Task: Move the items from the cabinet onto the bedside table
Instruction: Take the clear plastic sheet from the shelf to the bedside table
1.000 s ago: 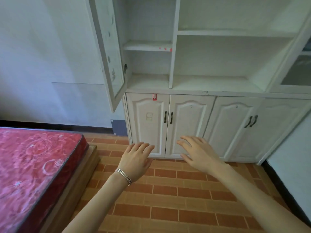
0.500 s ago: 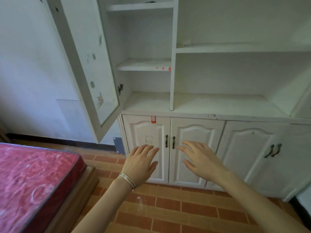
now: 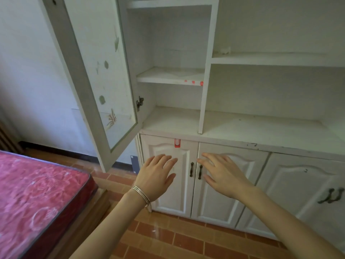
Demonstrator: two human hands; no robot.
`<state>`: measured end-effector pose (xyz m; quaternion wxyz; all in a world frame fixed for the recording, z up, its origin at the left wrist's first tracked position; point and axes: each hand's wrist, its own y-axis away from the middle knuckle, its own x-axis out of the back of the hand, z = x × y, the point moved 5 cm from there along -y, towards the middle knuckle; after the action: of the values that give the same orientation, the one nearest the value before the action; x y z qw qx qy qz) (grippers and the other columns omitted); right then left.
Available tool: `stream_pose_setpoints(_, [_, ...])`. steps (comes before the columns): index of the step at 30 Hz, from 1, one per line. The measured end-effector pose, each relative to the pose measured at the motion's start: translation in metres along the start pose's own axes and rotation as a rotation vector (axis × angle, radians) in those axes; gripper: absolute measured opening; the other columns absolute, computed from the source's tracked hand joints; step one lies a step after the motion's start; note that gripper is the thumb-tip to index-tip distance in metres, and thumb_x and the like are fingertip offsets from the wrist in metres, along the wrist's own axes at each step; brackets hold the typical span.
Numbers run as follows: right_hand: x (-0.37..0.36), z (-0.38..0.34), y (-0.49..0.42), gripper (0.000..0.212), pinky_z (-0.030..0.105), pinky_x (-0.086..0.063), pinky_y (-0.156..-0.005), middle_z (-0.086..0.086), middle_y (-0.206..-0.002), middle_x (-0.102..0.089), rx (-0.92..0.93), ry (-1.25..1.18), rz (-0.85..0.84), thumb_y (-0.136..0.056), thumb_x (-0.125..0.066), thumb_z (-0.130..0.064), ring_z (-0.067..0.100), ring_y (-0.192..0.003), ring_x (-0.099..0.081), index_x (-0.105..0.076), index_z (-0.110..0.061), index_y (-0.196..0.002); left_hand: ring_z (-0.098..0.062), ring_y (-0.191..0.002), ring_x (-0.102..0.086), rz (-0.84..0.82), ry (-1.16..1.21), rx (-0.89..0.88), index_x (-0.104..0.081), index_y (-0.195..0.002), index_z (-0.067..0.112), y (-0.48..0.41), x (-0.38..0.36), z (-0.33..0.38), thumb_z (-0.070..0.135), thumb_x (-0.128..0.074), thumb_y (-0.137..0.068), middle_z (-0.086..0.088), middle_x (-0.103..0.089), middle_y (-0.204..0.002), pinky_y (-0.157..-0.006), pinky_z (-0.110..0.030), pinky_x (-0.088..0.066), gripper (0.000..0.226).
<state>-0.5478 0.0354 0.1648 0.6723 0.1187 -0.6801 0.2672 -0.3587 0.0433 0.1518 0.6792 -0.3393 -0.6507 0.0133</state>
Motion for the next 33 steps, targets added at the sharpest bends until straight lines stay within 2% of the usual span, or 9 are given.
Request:
stream_pose_setpoints(5, [0.001,0.015,-0.054,0.049,0.033,-0.017,-0.110,0.003,-0.150,-0.028,0.019,0.006,0.007,-0.096,-0.041,-0.035,0.019,-0.136,-0.026,-0.030,-0.024,-0.143,-0.021,-0.102,-0.063,0.051,0.001,0.005,-0.058,-0.118,0.019,-0.041,-0.008,-0.044,0.041,-0.036,-0.086,-0.001,-0.066,-0.111,-0.085,-0.036,-0.050,0.045])
stream_pose_setpoints(13, [0.033,0.052,-0.153,0.046,0.039,-0.032,-0.103,0.007,-0.141,-0.042,0.016,0.083,0.145,-0.092,-0.050,-0.031,0.026,-0.127,-0.041,-0.042,-0.019,-0.135,-0.020,-0.102,-0.063,0.106,0.010,0.038,-0.059,-0.119,0.019,-0.111,-0.021,-0.109,0.042,-0.034,-0.085,0.000,-0.066,-0.111,-0.083,-0.036,-0.051,0.048])
stream_pose_setpoints(20, [0.032,0.069,-0.203,0.043,0.038,-0.031,-0.102,0.008,-0.141,-0.042,0.029,0.072,0.185,-0.092,-0.050,-0.029,0.025,-0.127,-0.042,-0.045,-0.019,-0.134,-0.019,-0.103,-0.061,0.088,0.014,0.011,-0.055,-0.123,0.020,-0.160,-0.038,-0.135,0.043,-0.032,-0.088,0.001,-0.063,-0.115,-0.083,-0.035,-0.050,0.048])
stream_pose_setpoints(22, [0.035,0.080,-0.221,0.044,0.039,-0.035,-0.100,0.009,-0.138,-0.046,0.037,0.086,0.218,-0.091,-0.048,-0.031,0.027,-0.123,-0.046,-0.047,-0.019,-0.133,-0.019,-0.103,-0.061,0.105,0.000,0.006,-0.056,-0.122,0.020,-0.178,-0.040,-0.143,0.043,-0.033,-0.088,0.001,-0.064,-0.115,-0.083,-0.034,-0.050,0.048])
stream_pose_setpoints(26, [0.045,0.106,-0.266,0.046,0.041,-0.033,-0.102,0.009,-0.141,-0.042,0.035,0.100,0.230,-0.092,-0.043,-0.034,0.028,-0.124,-0.043,-0.043,-0.020,-0.135,-0.021,-0.103,-0.061,0.147,-0.004,0.024,-0.057,-0.121,0.018,-0.223,-0.040,-0.160,0.042,-0.034,-0.087,-0.001,-0.064,-0.114,-0.083,-0.036,-0.050,0.047])
stream_pose_setpoints(29, [0.059,0.127,-0.300,0.052,0.043,-0.040,-0.095,0.011,-0.132,-0.051,0.060,0.097,0.316,-0.084,-0.034,-0.040,0.031,-0.117,-0.051,-0.051,-0.016,-0.128,-0.023,-0.105,-0.059,0.204,-0.019,0.013,-0.056,-0.122,0.017,-0.261,-0.035,-0.166,0.040,-0.035,-0.087,-0.002,-0.063,-0.116,-0.085,-0.037,-0.049,0.047])
stream_pose_setpoints(33, [0.079,0.151,-0.339,0.048,0.041,-0.047,-0.084,0.013,-0.122,-0.057,0.107,0.117,0.379,-0.080,-0.043,-0.036,0.031,-0.107,-0.057,-0.054,-0.014,-0.122,-0.026,-0.111,-0.057,0.269,-0.075,-0.002,-0.056,-0.123,0.015,-0.313,-0.025,-0.183,0.039,-0.035,-0.087,-0.005,-0.062,-0.119,-0.089,-0.038,-0.047,0.048])
